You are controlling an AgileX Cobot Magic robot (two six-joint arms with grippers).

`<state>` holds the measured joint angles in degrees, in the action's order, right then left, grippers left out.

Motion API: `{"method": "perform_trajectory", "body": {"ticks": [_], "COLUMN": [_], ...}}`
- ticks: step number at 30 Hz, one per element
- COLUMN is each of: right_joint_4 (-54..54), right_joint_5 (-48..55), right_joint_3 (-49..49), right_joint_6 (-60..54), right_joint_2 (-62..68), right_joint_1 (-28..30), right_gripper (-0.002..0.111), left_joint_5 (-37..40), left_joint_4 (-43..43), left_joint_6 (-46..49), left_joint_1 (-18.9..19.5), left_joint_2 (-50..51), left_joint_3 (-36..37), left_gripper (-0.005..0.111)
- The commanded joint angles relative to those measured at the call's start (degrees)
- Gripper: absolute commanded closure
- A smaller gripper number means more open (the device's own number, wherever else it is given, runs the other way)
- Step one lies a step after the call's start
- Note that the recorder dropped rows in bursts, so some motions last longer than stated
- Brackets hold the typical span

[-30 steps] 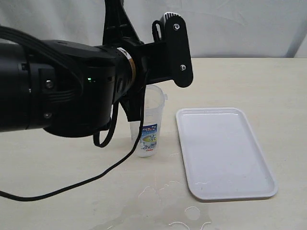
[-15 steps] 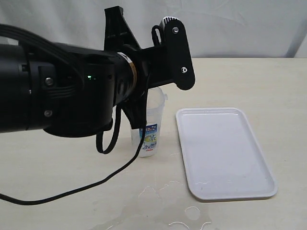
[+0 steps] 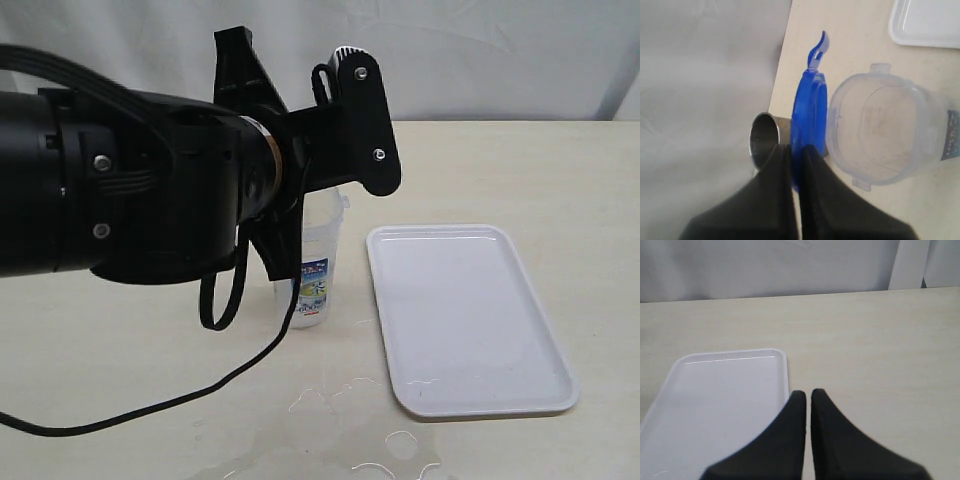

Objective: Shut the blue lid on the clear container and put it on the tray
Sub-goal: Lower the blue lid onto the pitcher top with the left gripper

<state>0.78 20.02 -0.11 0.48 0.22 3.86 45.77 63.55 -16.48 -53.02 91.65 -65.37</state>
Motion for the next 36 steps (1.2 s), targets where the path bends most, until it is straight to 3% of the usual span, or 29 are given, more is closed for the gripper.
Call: {"method": "perform_trajectory", "body": {"ticks": [1, 14, 19, 36], "right_joint_4": [0.14, 0.14, 0.14, 0.14], "right_joint_5": [-0.23, -0.23, -0.23, -0.23], "right_joint_3": [0.11, 0.11, 0.11, 0.11], "right_joint_6": [-0.48, -0.48, -0.48, -0.48], "right_joint_2": [-0.22, -0.22, -0.22, -0.22], "right_joint_1": [-0.04, -0.04, -0.04, -0.04], "right_gripper": [0.104, 0.104, 0.104, 0.104], "left_joint_5": [-2.67, -1.35, -1.9, -5.55], "left_joint_4": [-1.33, -9.33, -18.15, -19.87], "left_joint_6": [0.01, 5.38, 13.78, 13.79], "left_joint_1": [-0.3, -0.3, -0.3, -0.3], "left_joint_2": [-0.14, -0.14, -0.14, -0.14], "left_joint_3": [0.05, 0.05, 0.05, 0.05], "left_gripper": [0.107, 0.107, 0.107, 0.107]}}
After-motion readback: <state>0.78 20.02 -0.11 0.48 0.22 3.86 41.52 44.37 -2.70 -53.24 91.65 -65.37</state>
